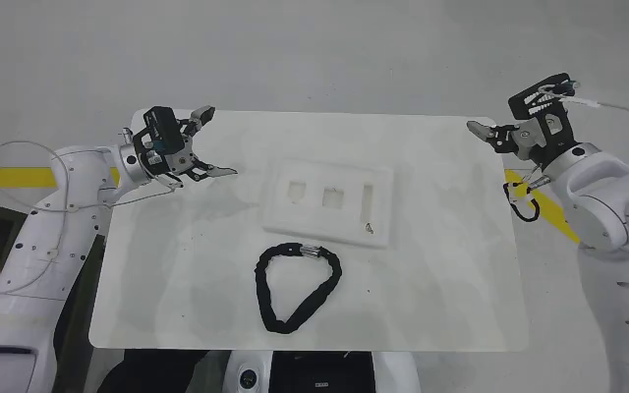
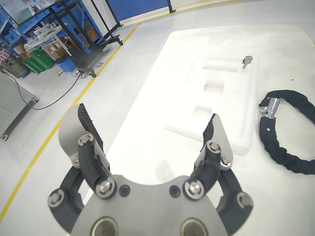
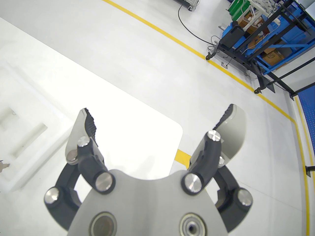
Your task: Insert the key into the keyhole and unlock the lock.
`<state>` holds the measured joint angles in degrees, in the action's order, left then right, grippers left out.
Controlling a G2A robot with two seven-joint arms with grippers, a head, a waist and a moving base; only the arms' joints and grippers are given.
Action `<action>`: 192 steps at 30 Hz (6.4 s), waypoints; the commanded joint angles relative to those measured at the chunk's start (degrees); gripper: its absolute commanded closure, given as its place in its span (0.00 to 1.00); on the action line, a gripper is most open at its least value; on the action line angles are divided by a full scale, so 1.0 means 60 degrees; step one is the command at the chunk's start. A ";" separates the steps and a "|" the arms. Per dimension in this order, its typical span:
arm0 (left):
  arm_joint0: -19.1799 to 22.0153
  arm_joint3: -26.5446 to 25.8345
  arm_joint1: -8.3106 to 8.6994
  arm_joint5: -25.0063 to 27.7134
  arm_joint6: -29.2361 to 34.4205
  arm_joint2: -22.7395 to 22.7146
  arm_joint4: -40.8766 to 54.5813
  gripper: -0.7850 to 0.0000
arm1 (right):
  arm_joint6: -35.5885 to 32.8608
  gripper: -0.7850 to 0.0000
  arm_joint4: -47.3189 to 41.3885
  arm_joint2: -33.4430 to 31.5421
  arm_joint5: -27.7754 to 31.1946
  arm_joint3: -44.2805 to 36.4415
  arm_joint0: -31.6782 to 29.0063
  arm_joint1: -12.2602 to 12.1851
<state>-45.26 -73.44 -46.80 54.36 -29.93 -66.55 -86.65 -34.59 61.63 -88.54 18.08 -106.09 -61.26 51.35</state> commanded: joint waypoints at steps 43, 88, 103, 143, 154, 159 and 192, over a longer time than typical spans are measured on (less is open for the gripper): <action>0.0000 0.0000 0.0000 0.0000 0.0000 0.0000 0.0000 0.00 | -0.4970 0.00 -0.3364 0.3691 -0.1605 -0.1339 0.0402 0.0382; 0.0000 0.0000 0.0000 0.0000 0.0000 0.0000 0.0000 0.00 | -0.6145 0.00 -0.4070 0.5074 -0.4817 -0.1524 0.0871 0.0812; 0.0000 0.0000 0.0000 0.0000 0.0000 0.0000 0.0000 0.00 | -0.6273 0.11 -0.3874 0.5969 -0.5489 -0.0599 0.1371 0.1099; 0.0000 0.0000 0.0000 0.0000 0.0000 0.0000 0.0000 0.00 | -0.6424 0.89 -0.3673 0.5963 -0.6193 0.0237 0.1548 0.1359; 0.0000 0.0000 0.0000 0.0000 0.0000 0.0000 0.0000 0.00 | -0.6667 1.00 -0.3186 0.5893 -0.6310 0.0095 0.1594 0.1373; 0.0000 0.0000 0.0000 0.0000 0.0000 0.0000 0.0000 0.00 | -0.7076 1.00 -0.2460 0.5829 -0.6485 -0.0359 0.1636 0.1332; 0.0000 0.0000 0.0000 0.0000 0.0000 0.0000 0.0000 0.00 | -0.8902 1.00 -0.0061 0.5623 -0.5727 -0.0528 0.2134 0.1570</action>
<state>-45.26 -73.44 -46.80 54.36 -29.93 -66.55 -86.65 -88.00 61.60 -54.35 -16.28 -108.83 -48.21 61.03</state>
